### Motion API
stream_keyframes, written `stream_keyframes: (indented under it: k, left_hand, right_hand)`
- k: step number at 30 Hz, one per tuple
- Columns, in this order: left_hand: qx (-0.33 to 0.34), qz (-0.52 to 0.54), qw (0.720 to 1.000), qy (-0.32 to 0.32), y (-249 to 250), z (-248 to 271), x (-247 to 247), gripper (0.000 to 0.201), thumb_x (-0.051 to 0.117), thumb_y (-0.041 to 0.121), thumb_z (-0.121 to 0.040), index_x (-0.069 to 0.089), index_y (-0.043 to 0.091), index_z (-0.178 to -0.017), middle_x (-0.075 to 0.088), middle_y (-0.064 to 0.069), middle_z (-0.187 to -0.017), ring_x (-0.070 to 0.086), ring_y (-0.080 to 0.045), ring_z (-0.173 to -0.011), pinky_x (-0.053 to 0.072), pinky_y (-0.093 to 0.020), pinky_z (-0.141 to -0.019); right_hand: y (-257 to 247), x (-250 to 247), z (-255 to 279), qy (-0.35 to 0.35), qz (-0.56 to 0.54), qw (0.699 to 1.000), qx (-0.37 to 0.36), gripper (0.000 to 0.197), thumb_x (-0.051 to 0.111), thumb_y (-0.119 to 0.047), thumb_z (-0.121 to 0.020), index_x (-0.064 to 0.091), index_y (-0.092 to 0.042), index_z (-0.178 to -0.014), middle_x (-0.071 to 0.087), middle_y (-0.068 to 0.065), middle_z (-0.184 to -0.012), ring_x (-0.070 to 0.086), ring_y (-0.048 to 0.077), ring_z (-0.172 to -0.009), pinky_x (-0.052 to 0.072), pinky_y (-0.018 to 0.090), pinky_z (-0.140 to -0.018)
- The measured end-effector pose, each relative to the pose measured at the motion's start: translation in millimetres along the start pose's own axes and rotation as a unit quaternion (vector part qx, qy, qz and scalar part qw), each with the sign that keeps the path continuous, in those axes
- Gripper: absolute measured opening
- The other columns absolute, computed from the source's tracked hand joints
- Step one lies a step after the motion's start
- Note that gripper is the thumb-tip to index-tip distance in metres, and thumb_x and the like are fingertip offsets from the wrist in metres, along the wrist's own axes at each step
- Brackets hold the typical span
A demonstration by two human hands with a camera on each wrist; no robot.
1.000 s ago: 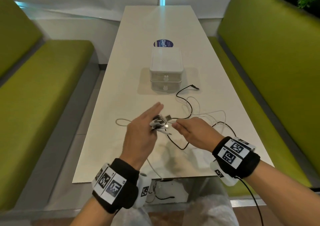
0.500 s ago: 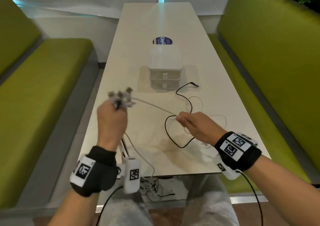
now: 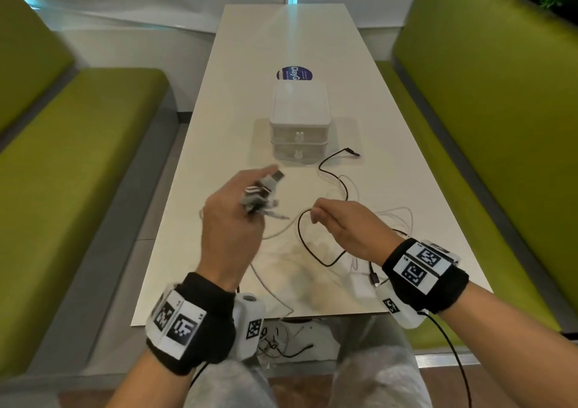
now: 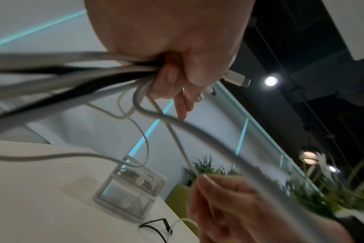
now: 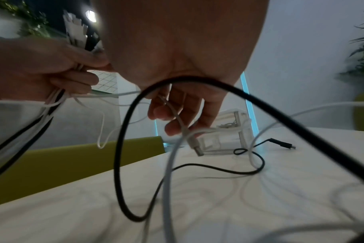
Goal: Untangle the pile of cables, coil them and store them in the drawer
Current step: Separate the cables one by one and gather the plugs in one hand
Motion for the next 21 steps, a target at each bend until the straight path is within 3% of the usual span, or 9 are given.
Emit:
stream_keyframes:
  k: [4,8,10,12,15,17,18,20,21]
  left_hand:
    - [-0.029,-0.049,0.988,-0.141,3.4,11.8,32.4,0.059,0.058,-0.01,-0.078,0.066,0.027,-0.124,0.074,0.002,-0.106,0.069,-0.015,-0.093,0.055,-0.031,-0.082]
    - [-0.08,-0.03,0.976,-0.2,-3.8,21.1,37.0,0.039,0.06,0.0,-0.077,0.074,0.028,-0.101,0.074,0.001,-0.076,0.068,-0.018,-0.072,0.053,-0.037,-0.066]
    - [-0.074,-0.032,0.976,-0.204,-5.6,20.8,28.2,0.031,0.059,-0.001,-0.075,0.073,0.023,-0.088,0.071,0.002,-0.07,0.064,-0.019,-0.066,0.05,-0.04,-0.059]
    - [-0.069,-0.033,0.975,-0.207,-7.1,19.6,17.7,0.031,0.059,-0.004,-0.076,0.073,0.023,-0.081,0.069,0.005,-0.065,0.06,-0.016,-0.06,0.045,-0.035,-0.053]
    - [-0.071,-0.017,0.962,-0.265,-5.1,23.5,13.1,0.032,0.059,-0.003,-0.074,0.07,0.026,-0.069,0.069,0.013,-0.066,0.062,-0.009,-0.062,0.048,-0.032,-0.056]
    - [-0.063,-0.002,0.958,-0.28,0.6,27.2,12.3,0.029,0.057,0.001,-0.075,0.072,0.026,-0.073,0.072,0.019,-0.075,0.067,-0.003,-0.072,0.052,-0.027,-0.065]
    - [-0.059,0.008,0.962,-0.267,3.0,27.1,10.8,0.03,0.054,0.005,-0.076,0.073,0.028,-0.077,0.072,0.019,-0.078,0.068,-0.004,-0.077,0.053,-0.03,-0.07]
    - [-0.08,0.047,0.97,-0.225,4.4,25.1,6.5,0.033,0.049,0.008,-0.078,0.072,0.031,-0.077,0.073,0.014,-0.078,0.069,-0.008,-0.082,0.054,-0.036,-0.077]
    - [-0.098,0.073,0.971,-0.206,3.1,24.9,4.9,0.034,0.05,0.006,-0.081,0.072,0.031,-0.077,0.072,0.013,-0.075,0.069,-0.008,-0.083,0.054,-0.031,-0.079]
  right_hand:
    - [-19.6,-16.1,1.8,0.081,-0.031,0.995,-0.049,0.036,0.031,-0.043,-0.103,0.051,-0.016,-0.09,0.047,-0.012,-0.064,0.05,0.017,-0.065,0.043,0.035,-0.064]
    - [-28.2,-17.7,11.0,0.089,-0.056,0.993,-0.048,0.032,0.032,-0.047,-0.101,0.052,-0.026,-0.09,0.052,-0.009,-0.058,0.054,0.016,-0.06,0.048,0.037,-0.061]
    - [-30.8,-9.4,17.5,0.034,-0.107,0.993,-0.035,0.034,0.033,-0.044,-0.102,0.053,-0.022,-0.085,0.062,0.001,-0.058,0.059,0.02,-0.058,0.051,0.039,-0.062]
    - [-33.3,0.3,24.2,-0.039,-0.204,0.978,-0.007,0.038,0.039,-0.038,-0.103,0.062,-0.013,-0.085,0.069,0.007,-0.062,0.065,0.025,-0.059,0.055,0.039,-0.065]
    - [-37.5,10.5,34.6,-0.135,-0.269,0.953,0.011,0.037,0.046,-0.028,-0.102,0.069,-0.002,-0.088,0.074,0.01,-0.075,0.071,0.025,-0.071,0.057,0.042,-0.073]
    - [-38.9,15.4,40.8,-0.199,-0.249,0.948,0.007,0.031,0.051,-0.023,-0.1,0.073,-0.005,-0.091,0.076,0.006,-0.082,0.073,0.018,-0.076,0.058,0.038,-0.077]
    - [-39.0,18.7,44.5,-0.235,-0.223,0.946,0.006,0.027,0.053,-0.022,-0.098,0.075,-0.007,-0.092,0.076,0.001,-0.083,0.072,0.012,-0.076,0.058,0.033,-0.075]
    - [-37.3,27.0,53.3,-0.307,-0.116,0.945,-0.004,0.02,0.06,-0.026,-0.092,0.078,-0.016,-0.093,0.073,-0.01,-0.076,0.062,-0.002,-0.066,0.047,0.017,-0.063]
    - [-35.5,32.1,57.7,-0.341,-0.049,0.939,-0.01,0.018,0.063,-0.03,-0.089,0.078,-0.021,-0.095,0.069,-0.017,-0.072,0.057,-0.004,-0.063,0.041,0.014,-0.06]
Point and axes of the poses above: each hand's wrist, its own z-axis away from the middle knuckle, its own x-axis out of the palm, y = z × x, the point moved 7 cm from there along -z, towards the middle knuckle
